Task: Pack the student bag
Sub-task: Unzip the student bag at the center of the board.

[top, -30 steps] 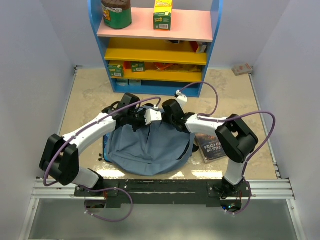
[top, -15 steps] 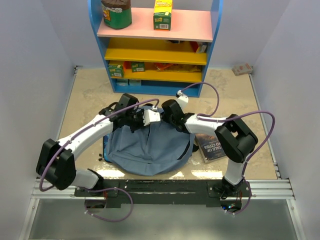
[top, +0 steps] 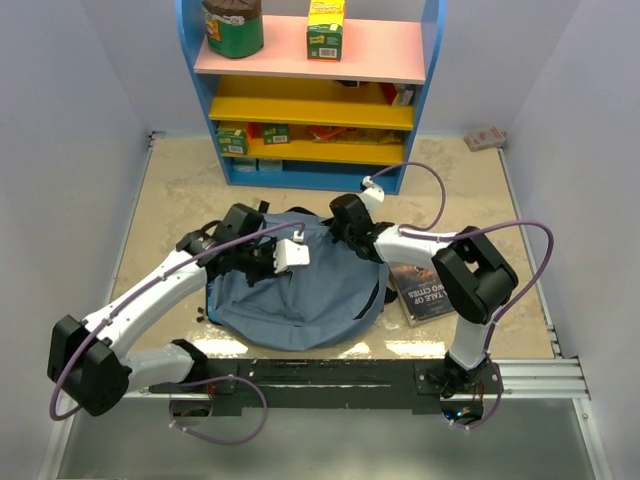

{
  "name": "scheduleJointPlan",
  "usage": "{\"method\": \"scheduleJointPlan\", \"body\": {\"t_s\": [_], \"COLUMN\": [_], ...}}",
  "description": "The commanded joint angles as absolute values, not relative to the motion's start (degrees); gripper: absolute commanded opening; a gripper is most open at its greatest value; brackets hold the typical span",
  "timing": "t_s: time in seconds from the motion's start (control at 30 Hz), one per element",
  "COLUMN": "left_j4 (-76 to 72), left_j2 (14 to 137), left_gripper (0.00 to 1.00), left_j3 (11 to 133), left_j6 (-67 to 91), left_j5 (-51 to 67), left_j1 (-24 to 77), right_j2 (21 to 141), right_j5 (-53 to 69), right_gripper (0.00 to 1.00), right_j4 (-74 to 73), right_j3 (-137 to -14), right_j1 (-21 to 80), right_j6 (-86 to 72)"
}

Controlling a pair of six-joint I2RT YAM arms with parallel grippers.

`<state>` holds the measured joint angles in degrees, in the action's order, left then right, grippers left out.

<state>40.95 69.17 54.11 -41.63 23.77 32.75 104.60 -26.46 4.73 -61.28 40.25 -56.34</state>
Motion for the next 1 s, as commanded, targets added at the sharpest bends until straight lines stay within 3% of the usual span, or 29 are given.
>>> {"method": "scheduleJointPlan", "body": {"t_s": [0.0,0.43,0.5,0.53,0.63,0.8,0.97], "left_j4": [52.90,61.44,59.25,55.50,47.07,43.86,44.39], "left_j2": [64.08,60.20,60.29,60.12,59.94,60.56,59.86], "left_gripper": [0.00,0.00,0.00,0.00,0.00,0.01,0.21], "left_j3": [51.77,50.01,50.80,50.97,51.33,50.89,50.97], "left_j6": [-43.06,-45.79,-43.09,-41.67,-36.05,-32.70,-31.30], "left_j5": [25.40,28.74,26.21,24.89,19.72,17.23,15.65], "left_j1": [34.01,37.18,37.18,37.18,37.18,37.18,37.18], "right_j2": [102.22,101.25,100.81,100.55,98.01,92.21,91.32], "right_j5": [-29.71,-29.36,-28.22,-28.21,-28.39,-32.60,-32.26], "right_gripper": [0.00,0.00,0.16,0.40,0.64,0.74,0.74], "right_j4": [6.68,6.59,5.20,4.14,0.19,-10.71,-11.96], "right_j3": [-61.35,-63.81,-65.20,-65.82,-68.20,-68.91,-65.22], "right_j1": [38.94,38.76,38.94,39.54,42.08,49.74,56.24], "right_j6": [-56.69,-51.95,-50.36,-50.27,-48.34,-48.34,-50.71]}}
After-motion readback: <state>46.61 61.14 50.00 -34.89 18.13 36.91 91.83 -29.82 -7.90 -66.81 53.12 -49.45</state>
